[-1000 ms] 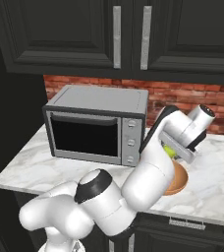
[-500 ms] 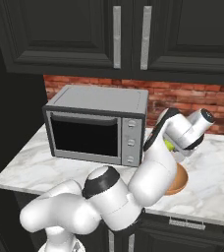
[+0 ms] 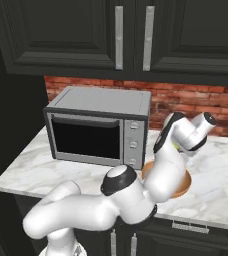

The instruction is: Remove the pear from the bowl and place it on the small plate. Then place the bowl with only the shrimp in the microwave, close the door, and press the start button to microwave the shrimp.

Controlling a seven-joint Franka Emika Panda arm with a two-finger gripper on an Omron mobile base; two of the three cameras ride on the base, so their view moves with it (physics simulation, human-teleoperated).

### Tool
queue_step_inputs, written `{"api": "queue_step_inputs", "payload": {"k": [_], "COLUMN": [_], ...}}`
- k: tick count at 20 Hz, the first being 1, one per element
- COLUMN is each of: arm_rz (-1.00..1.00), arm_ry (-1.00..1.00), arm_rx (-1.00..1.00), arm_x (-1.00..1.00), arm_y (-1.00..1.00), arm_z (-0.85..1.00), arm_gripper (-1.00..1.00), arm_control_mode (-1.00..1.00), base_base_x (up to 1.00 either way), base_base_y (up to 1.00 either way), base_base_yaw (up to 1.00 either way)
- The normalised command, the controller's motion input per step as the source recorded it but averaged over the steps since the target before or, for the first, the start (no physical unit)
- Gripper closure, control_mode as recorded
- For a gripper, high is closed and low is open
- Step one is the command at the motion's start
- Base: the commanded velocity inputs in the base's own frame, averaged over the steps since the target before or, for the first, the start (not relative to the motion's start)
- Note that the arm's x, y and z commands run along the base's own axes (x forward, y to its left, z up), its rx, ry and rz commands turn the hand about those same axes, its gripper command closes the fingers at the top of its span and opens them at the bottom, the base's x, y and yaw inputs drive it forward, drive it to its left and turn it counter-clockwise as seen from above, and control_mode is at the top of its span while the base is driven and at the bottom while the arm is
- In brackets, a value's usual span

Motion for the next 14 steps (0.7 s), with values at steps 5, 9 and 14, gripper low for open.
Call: {"api": "queue_step_inputs", "payload": {"k": [5, 9, 14], "arm_rz": [0.08, 0.09, 0.03], "arm_ry": [0.01, 0.05, 0.02], "arm_rx": [0.03, 0.0, -0.04], "arm_x": [0.47, 0.4, 0.07], "arm_y": [-0.36, -0.01, 0.0], "arm_z": [-0.31, -0.49, -0.57], "arm_gripper": [1.0, 1.0, 1.0], "arm_control_mode": [-1.0, -1.0, -1.0], "base_base_x": [0.0, 0.0, 0.0], "base_base_y": [0.0, 0.0, 0.0], "base_base_yaw": [0.0, 0.0, 0.0]}}
